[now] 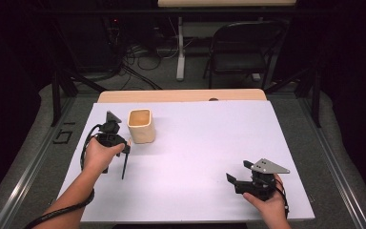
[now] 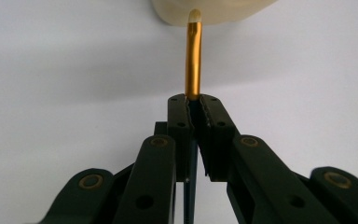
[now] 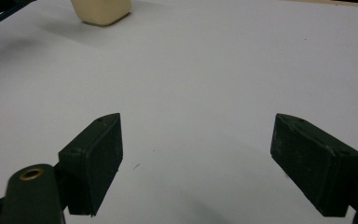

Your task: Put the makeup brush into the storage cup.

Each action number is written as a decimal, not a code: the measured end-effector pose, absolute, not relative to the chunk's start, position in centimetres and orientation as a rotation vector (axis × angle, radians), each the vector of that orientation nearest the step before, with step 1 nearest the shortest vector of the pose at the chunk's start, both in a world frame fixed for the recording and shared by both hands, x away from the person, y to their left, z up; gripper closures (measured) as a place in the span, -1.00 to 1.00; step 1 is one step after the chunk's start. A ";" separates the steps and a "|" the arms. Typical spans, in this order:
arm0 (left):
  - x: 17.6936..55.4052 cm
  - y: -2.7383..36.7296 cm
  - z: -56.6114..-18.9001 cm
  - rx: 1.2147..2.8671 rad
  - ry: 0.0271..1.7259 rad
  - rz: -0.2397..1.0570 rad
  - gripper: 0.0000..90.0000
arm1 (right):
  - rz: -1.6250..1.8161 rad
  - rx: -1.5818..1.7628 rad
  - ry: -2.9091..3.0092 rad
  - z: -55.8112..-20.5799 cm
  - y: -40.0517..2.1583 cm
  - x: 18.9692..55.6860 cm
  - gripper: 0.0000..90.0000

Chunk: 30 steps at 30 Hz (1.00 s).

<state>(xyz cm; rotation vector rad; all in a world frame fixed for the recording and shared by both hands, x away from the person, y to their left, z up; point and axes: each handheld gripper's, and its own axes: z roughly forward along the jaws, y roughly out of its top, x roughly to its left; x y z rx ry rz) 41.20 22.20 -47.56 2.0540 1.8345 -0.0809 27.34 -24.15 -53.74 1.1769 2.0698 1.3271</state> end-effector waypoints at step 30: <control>36.1 22.2 -46.1 1.990 1.279 0.114 0.85 | 1.319 1.175 2.083 -53.9 -23.9 27.5 -0.63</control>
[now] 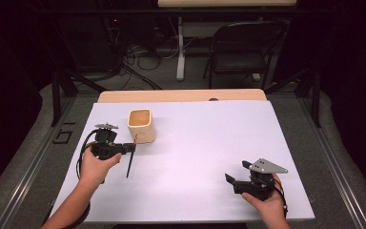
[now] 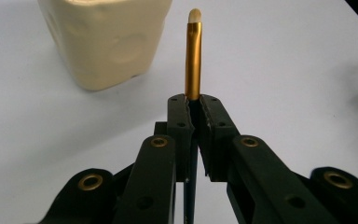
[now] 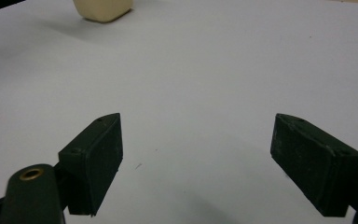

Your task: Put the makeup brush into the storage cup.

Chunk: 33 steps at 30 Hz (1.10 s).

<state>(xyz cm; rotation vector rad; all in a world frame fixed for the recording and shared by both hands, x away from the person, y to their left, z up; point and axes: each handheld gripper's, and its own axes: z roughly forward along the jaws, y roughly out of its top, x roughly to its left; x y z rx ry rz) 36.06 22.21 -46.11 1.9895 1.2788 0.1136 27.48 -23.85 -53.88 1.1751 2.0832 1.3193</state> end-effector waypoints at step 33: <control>34.2 17.9 -47.1 1.741 1.002 0.042 0.86 | 1.416 1.060 2.185 -51.5 -18.5 28.7 -0.18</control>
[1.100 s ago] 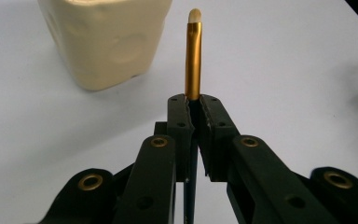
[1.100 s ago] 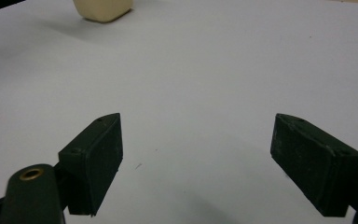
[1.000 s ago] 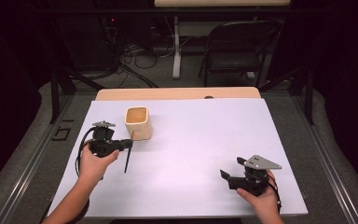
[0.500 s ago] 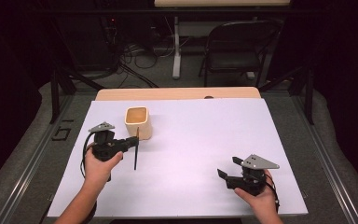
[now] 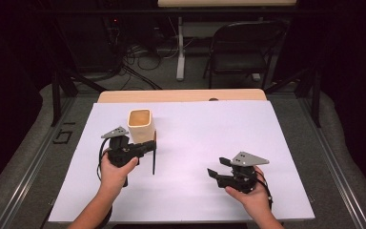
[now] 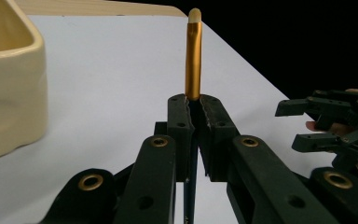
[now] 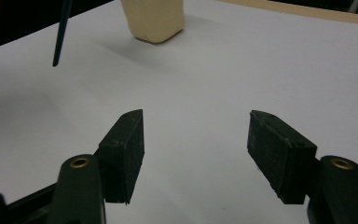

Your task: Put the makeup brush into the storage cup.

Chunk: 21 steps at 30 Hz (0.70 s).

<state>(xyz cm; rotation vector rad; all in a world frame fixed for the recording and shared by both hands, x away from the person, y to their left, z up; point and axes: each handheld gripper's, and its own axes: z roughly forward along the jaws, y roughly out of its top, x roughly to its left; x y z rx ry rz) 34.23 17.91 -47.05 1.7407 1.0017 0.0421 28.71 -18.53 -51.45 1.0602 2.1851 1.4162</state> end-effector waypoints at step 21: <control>34.9 14.4 -48.0 1.779 0.981 0.032 0.86 | 1.532 1.037 2.271 -51.5 -13.4 31.4 -0.03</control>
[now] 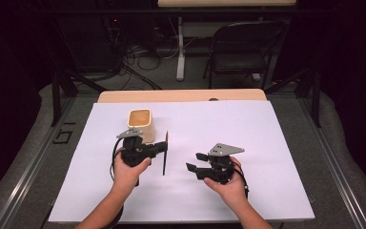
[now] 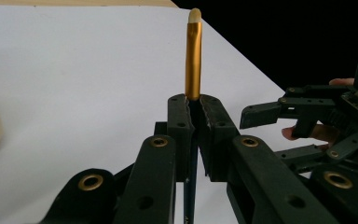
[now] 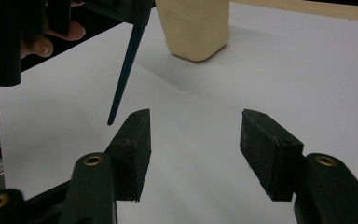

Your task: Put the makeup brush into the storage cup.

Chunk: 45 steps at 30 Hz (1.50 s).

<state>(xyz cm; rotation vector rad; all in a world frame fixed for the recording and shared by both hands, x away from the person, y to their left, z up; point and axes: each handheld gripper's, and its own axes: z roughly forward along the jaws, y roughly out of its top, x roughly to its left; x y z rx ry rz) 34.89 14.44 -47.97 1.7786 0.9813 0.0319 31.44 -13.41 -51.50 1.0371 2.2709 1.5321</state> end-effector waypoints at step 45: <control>34.6 11.2 -48.5 1.726 0.962 -0.030 0.86 | 1.842 1.293 2.238 -52.5 -12.6 31.7 0.40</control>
